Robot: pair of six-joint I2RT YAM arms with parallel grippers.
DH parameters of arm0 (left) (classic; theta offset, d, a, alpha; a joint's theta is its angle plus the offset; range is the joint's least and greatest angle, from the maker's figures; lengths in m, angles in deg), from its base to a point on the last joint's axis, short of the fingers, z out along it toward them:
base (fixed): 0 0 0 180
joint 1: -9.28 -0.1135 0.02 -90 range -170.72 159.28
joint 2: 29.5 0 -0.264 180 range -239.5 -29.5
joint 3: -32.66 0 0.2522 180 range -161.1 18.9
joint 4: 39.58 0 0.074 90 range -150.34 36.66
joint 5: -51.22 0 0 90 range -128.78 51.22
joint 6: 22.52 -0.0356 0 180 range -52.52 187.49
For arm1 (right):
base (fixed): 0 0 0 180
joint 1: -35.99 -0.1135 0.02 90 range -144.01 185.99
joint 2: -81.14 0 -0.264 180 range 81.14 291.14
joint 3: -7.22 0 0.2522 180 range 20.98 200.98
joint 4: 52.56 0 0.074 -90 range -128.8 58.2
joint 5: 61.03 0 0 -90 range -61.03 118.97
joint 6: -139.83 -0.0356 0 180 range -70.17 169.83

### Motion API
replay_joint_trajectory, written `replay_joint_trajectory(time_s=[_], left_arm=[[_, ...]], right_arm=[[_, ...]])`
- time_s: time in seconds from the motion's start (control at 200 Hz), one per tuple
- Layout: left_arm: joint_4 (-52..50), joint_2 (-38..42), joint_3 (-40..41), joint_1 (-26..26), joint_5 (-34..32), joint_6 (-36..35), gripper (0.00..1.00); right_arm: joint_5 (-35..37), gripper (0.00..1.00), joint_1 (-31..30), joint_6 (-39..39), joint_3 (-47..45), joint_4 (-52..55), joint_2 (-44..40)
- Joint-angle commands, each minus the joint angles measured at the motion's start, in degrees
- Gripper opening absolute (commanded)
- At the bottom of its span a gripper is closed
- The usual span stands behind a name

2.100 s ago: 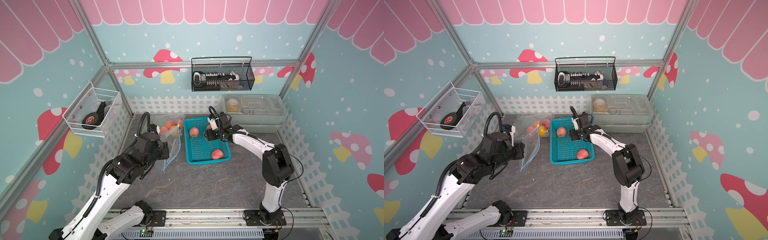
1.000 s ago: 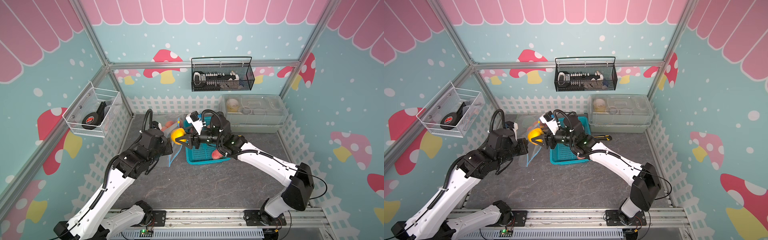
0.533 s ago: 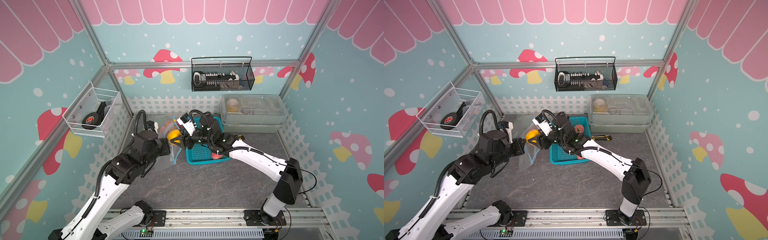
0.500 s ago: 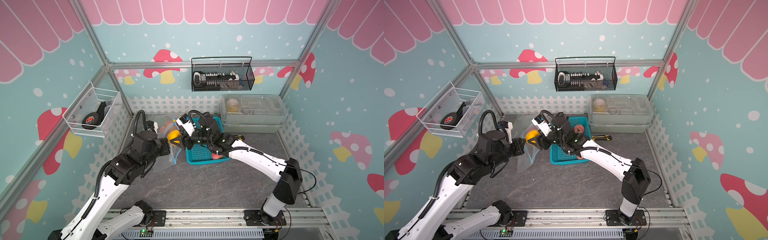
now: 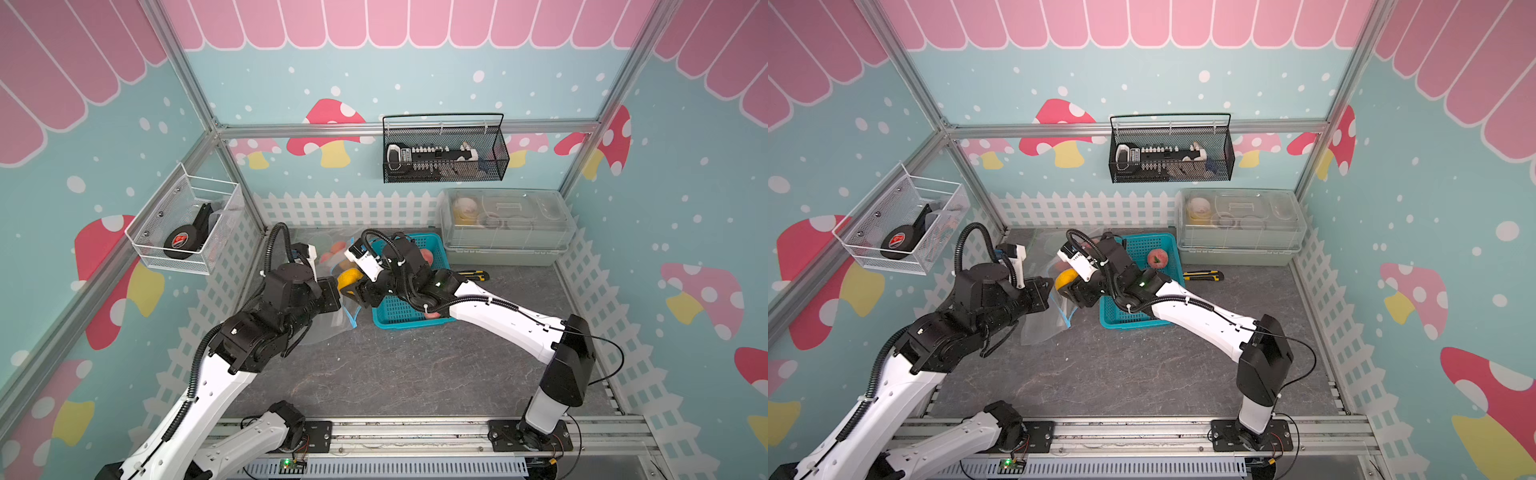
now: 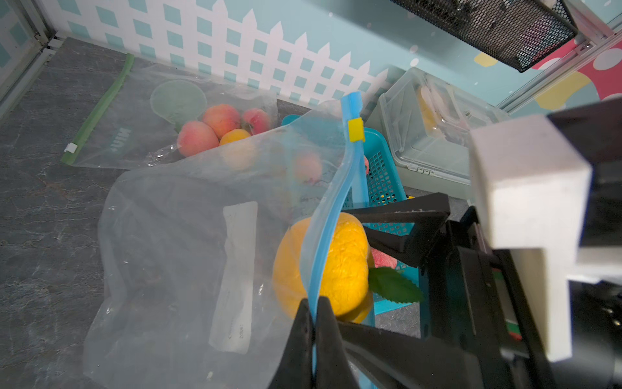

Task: Place the peach in a zip-top bag and seal the zipper
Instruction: Place the peach in the zipper food storage bag.

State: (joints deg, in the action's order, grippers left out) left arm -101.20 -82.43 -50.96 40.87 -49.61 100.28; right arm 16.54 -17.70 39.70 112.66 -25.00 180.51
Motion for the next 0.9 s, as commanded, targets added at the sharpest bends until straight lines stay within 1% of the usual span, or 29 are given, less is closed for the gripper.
replay_joint_trajectory(time_s=[0.0,0.23,0.375,0.475,0.575,0.785,0.896], left_arm=[[1.03,0.37,0.78,0.21,0.11,0.51,0.0],[1.02,0.54,1.31,0.21,0.08,0.51,0.0],[0.96,0.54,1.88,0.16,0.06,0.43,0.0],[1.0,0.49,2.26,0.22,0.01,0.36,0.0],[0.96,0.58,2.47,0.21,-0.05,0.36,0.0],[1.0,0.92,2.67,0.22,-0.48,0.09,0.0],[0.99,1.08,2.8,0.21,-0.94,0.07,0.0]], right_arm=[[0.6,0.72,-0.38,1.36,0.97,0.39,-0.14],[-0.29,0.77,-0.39,1.82,-0.03,-0.58,-1.17],[-1.46,0.79,-0.45,1.87,-2.5,-3.93,-3.36],[-0.32,0.8,-0.39,2.01,-4.69,-6.22,-5.65],[4.0,0.8,-0.44,2.39,-6.97,-7.07,-8.02],[19.29,0.8,0.26,2.75,-12.41,-7.0,-12.16],[27.81,0.8,1.19,1.34,-13.93,-4.85,-13.02]])
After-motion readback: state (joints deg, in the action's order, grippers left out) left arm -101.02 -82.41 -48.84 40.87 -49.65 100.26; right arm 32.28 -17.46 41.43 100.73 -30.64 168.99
